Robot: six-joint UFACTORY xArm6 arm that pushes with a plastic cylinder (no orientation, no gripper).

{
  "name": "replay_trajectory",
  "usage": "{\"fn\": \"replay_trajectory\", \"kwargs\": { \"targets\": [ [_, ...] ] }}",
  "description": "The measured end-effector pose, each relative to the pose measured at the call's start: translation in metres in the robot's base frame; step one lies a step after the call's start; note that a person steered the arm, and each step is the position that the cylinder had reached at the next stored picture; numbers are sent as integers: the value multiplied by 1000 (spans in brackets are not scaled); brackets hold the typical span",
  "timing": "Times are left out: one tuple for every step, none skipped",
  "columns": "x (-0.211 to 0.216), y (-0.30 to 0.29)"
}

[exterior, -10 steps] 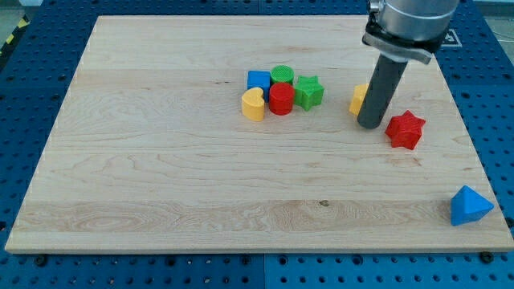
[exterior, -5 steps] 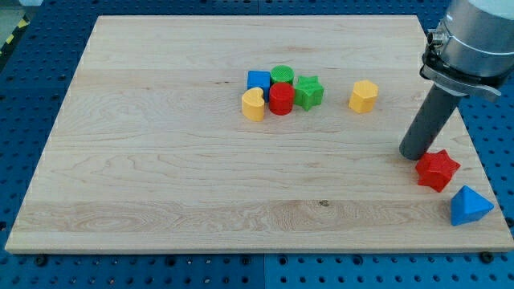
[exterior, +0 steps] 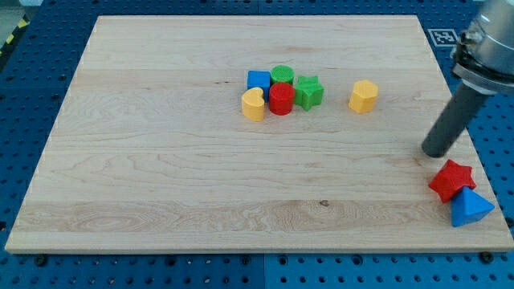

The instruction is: Push the red star into the blue triangle

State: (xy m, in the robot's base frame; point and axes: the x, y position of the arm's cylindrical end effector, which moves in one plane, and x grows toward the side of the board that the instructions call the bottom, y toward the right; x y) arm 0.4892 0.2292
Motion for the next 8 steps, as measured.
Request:
{"fn": "replay_trajectory", "kwargs": {
  "targets": [
    [2,-1],
    [17,-1],
    [31,2],
    [31,7],
    [30,7],
    [2,-25],
    [-5,-62],
    [-6,-128]
  ]
}}
